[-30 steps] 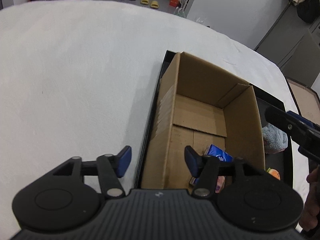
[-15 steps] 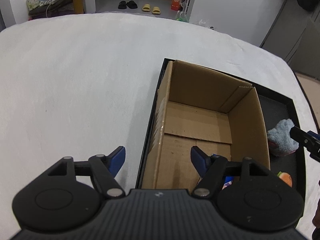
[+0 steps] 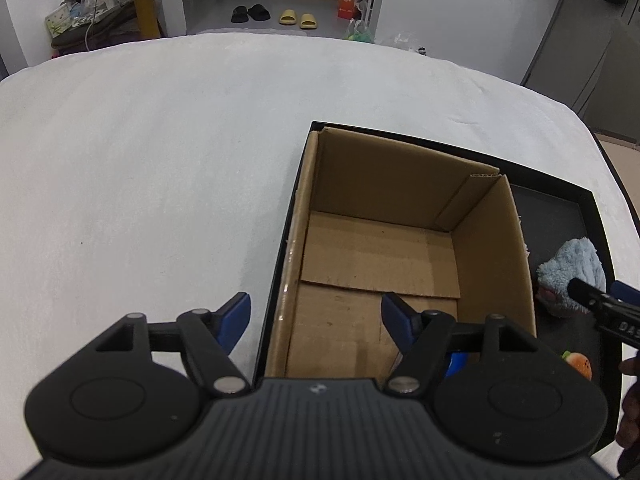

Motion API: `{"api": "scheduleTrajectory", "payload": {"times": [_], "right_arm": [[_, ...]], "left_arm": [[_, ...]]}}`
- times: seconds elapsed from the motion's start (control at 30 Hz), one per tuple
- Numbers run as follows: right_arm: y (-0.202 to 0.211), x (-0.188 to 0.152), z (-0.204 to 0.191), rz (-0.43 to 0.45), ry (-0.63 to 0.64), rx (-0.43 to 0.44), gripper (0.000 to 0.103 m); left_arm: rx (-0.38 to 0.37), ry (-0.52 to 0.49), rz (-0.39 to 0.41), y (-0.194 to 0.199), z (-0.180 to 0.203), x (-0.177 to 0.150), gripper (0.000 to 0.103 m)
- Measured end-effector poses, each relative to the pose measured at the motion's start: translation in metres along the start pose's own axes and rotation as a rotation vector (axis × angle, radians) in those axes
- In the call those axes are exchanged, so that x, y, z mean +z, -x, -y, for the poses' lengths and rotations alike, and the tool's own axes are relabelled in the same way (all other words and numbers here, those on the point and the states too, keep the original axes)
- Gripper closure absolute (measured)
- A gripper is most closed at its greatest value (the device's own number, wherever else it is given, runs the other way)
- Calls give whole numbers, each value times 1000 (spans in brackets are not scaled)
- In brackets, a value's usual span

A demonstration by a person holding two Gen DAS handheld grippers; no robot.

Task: Organize soft objects
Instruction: 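Lower the right tool onto the blue fluffy plush and grasp it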

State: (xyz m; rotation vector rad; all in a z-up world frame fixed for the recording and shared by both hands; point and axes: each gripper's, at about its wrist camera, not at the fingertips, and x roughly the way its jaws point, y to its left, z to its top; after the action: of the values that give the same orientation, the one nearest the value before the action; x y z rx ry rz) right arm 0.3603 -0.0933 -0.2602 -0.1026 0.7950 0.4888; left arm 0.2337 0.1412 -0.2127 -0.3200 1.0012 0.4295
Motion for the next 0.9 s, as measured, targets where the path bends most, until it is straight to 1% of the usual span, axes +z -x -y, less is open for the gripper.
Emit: {"api": "scheduleTrajectory", "payload": {"times": [0.03,0.2,0.27,0.33,0.37,0.43,0.53,0.8,0.87,0.9], "right_arm": [[-3,1,1,-4,-3,-4,0],[-22,-4,0,-37,-3,18,0],[-25,-6,-4,-35,28,-10,1],[-26,-8,-3,-47,30,-28,18],[-24,-8,0,-50,19,-18,19],[-18,-8,4,-46,5,-6,26],[-11,-9,5,-41,3,-4,31],[-4,-13,0,-34,16,13,32],[-7,-14,0,-46,11,13,29],[-10,-14,1,-54,6,13,25]], "left_arm": [[0,-2,4,2,2,0,32],[16,-15,13,4,7,-3,32],[33,-13,17,3,7,-4,32],[36,-7,12,5,7,-6,32],[38,-1,9,4,7,-7,32],[44,11,4,4,4,-9,32],[52,21,10,6,2,-12,32],[70,21,17,11,0,-19,32],[70,19,16,12,-1,-20,32],[71,17,15,12,-1,-20,32]]}}
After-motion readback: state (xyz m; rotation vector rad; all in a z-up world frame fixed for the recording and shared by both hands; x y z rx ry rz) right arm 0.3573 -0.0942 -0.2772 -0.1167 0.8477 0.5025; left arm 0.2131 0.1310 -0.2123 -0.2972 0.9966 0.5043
